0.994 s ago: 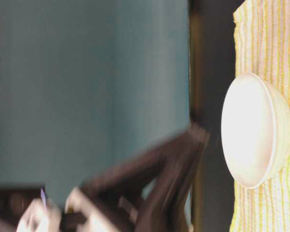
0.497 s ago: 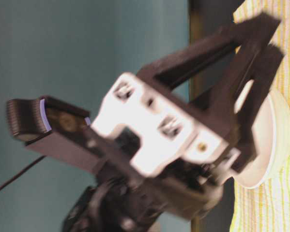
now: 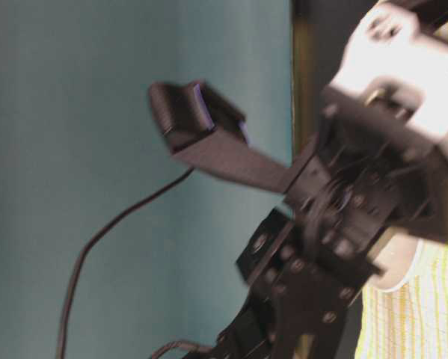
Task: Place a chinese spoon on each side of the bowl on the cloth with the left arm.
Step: 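Lower the left gripper and close it on the right spoon's handle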
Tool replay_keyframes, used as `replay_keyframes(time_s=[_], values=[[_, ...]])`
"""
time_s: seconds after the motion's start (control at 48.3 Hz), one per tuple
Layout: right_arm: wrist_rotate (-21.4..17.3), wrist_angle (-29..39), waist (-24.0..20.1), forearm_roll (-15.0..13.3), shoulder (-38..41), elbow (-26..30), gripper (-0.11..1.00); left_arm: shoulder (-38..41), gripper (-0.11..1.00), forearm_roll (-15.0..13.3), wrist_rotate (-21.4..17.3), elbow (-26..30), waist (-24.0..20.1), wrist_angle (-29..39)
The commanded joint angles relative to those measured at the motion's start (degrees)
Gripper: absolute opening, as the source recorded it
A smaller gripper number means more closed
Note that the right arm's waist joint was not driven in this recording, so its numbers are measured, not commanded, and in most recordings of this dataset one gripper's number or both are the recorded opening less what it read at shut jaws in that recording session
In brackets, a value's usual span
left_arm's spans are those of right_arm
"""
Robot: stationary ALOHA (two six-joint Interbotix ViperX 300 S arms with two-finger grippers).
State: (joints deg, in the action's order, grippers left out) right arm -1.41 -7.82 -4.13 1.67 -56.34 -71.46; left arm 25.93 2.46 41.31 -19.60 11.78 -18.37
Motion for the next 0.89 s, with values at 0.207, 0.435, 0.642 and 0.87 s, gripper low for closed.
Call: replay_keyframes(time_s=[0.207,0.435,0.642,0.87], values=[[-0.35,-0.18,0.0,0.09,0.35,0.26,0.1,2.55,0.76,0.18,-3.25,4.57,0.44,3.25],[-0.35,-0.18,0.0,0.18,0.53,0.26,0.1,3.34,0.76,0.18,-3.87,6.59,0.53,4.92],[-0.35,-0.18,0.0,0.09,0.53,0.18,0.1,3.43,0.7,0.18,-3.87,6.86,0.62,5.01],[-0.44,-0.26,0.0,0.18,0.53,0.26,0.1,3.34,0.24,0.18,-3.96,7.82,0.53,9.84]])
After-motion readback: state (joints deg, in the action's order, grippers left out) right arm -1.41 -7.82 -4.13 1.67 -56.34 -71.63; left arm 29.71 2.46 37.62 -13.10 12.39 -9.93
